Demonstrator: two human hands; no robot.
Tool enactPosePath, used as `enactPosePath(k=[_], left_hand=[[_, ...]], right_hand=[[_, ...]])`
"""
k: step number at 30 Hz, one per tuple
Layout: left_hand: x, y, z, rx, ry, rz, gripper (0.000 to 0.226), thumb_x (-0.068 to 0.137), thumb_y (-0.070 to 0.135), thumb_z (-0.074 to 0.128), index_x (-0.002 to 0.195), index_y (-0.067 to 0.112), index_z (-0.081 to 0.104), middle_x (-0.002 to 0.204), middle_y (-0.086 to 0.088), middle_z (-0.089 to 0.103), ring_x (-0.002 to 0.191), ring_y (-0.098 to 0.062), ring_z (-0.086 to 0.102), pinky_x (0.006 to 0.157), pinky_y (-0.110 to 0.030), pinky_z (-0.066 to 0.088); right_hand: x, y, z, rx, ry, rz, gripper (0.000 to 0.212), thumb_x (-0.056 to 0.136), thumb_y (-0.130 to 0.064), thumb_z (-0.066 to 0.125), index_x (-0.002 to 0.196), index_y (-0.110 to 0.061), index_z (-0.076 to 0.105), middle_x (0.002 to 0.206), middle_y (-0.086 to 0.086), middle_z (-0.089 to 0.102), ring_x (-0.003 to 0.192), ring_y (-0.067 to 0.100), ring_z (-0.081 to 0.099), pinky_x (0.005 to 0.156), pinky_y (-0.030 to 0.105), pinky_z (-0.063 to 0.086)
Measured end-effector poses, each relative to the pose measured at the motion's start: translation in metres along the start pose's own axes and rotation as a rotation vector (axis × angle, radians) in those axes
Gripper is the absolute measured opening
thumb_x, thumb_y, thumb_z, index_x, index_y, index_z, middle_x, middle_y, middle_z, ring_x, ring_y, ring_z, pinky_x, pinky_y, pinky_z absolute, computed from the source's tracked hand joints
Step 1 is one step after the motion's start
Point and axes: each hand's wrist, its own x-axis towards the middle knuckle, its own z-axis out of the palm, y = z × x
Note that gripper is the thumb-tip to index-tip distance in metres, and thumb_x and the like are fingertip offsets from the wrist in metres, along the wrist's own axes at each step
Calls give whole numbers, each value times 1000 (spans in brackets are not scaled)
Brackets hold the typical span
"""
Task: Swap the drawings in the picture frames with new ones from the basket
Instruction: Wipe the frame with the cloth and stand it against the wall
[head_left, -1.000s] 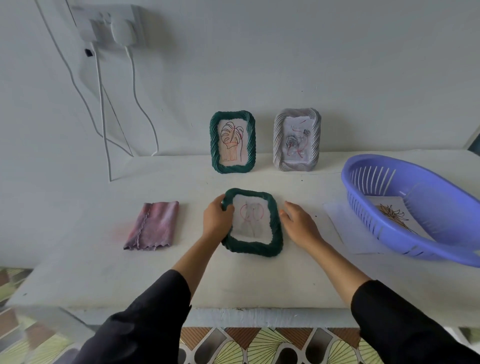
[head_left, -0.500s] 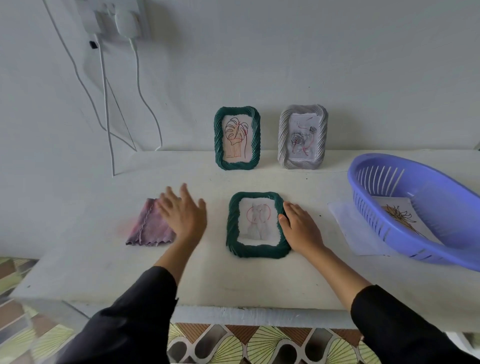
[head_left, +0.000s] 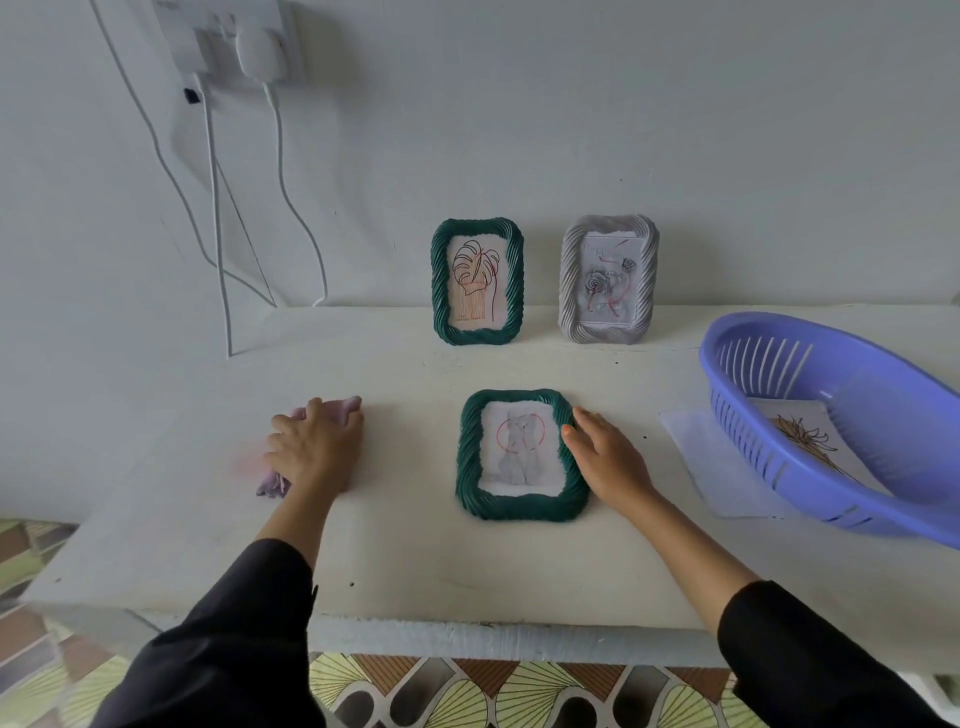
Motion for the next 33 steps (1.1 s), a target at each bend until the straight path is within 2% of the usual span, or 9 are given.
enactPosePath(k=[5,9,12,14,17,20,23,27,33], left_hand=[[-21,35,-14,-593,-116,94,61,83,67,40,126,25,50,122,-15,55,109,-34,55,97,-41,42],[-73,101,-31,-1008,-503,297,55,90,56,42,123,15,53,114,0,59,101,-18,55,89,-34,40],[-105,132,-29,-1081,-804,290,83,73,73,45,130,13,52,131,-12,56,119,-27,54,105,-42,40],[-112,139,-19,-1035,-827,297,100,56,86,45,127,17,53,129,-16,54,115,-30,57,97,-45,49],[-109,135,-19,-1001,-591,376,72,80,69,36,126,17,53,128,-8,43,121,-21,44,103,-41,41],[-89,114,-5,-684,-302,433,46,99,41,30,136,18,44,140,-11,33,131,-28,28,113,-42,22],[-76,89,25,-399,-326,478,48,100,34,32,146,19,29,152,-11,26,140,-31,20,115,-43,20],[-73,73,55,-236,-270,613,47,100,29,29,146,22,27,152,-4,32,141,-26,25,118,-37,19],[-71,69,59,-194,-245,636,46,101,26,26,146,21,29,154,0,29,142,-22,24,119,-32,17]], right_hand=[[-3,-20,-14,329,84,-12,67,92,-49,43,148,-21,21,156,-5,20,144,14,18,118,33,14],[-1,-54,-14,694,-91,-115,72,88,-52,47,147,-22,20,154,-3,25,138,7,27,110,25,19],[6,-67,-9,971,-291,-83,82,72,-69,59,130,-12,48,116,14,61,101,19,63,87,36,51],[3,-70,-11,1149,-316,-86,65,72,-60,64,100,-2,60,83,21,52,62,26,54,51,28,44],[0,-65,-21,1331,-171,121,25,86,-33,58,91,-9,62,87,19,58,72,27,56,61,30,43],[3,-54,-36,950,123,162,19,88,-22,57,103,-10,57,66,-1,60,59,11,56,53,24,40],[16,-41,-34,305,297,-53,17,89,-16,50,103,-8,56,74,3,60,64,19,58,56,29,44],[26,-29,-13,-99,153,-223,52,89,-8,49,139,-22,38,138,0,48,121,23,51,95,37,45],[27,-32,13,-372,-82,-429,49,94,-15,41,142,-24,35,153,-5,29,143,15,21,118,32,11]])
